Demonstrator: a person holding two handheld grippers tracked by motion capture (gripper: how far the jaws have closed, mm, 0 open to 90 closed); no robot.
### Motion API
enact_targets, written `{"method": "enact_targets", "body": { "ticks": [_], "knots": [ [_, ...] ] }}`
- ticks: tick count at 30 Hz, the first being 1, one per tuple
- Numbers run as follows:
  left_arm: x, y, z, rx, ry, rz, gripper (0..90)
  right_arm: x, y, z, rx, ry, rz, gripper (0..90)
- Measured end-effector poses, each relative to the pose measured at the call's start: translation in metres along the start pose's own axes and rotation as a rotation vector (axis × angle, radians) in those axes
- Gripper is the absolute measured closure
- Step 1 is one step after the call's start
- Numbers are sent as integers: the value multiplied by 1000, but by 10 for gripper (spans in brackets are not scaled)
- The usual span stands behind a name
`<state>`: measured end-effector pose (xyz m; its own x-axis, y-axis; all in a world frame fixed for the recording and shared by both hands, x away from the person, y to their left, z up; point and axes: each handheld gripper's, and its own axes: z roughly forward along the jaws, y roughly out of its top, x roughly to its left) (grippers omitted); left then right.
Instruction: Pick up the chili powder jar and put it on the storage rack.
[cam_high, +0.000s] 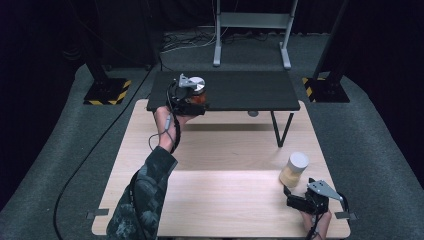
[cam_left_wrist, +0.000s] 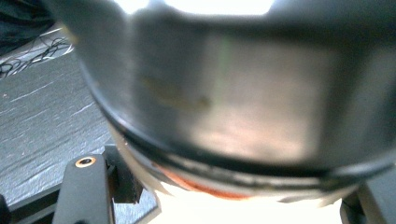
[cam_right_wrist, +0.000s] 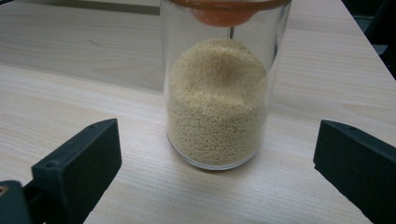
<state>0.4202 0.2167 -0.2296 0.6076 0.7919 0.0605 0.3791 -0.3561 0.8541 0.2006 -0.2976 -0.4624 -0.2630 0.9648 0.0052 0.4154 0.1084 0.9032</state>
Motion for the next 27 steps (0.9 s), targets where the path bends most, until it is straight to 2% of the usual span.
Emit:
{"method": "enact_targets", "body": {
  "ticks": [11,19,27],
  "knots": [
    [6,14,19,29,19,-31,309,-1,0,0,0,6,-1,0],
    [8,17,29,53,24,-42,309,-1,0,0,-2,7,-6,0],
    [15,16,34,44,13,-72,309,-1,-1,0,-4,6,-4,0]
  ]
}}
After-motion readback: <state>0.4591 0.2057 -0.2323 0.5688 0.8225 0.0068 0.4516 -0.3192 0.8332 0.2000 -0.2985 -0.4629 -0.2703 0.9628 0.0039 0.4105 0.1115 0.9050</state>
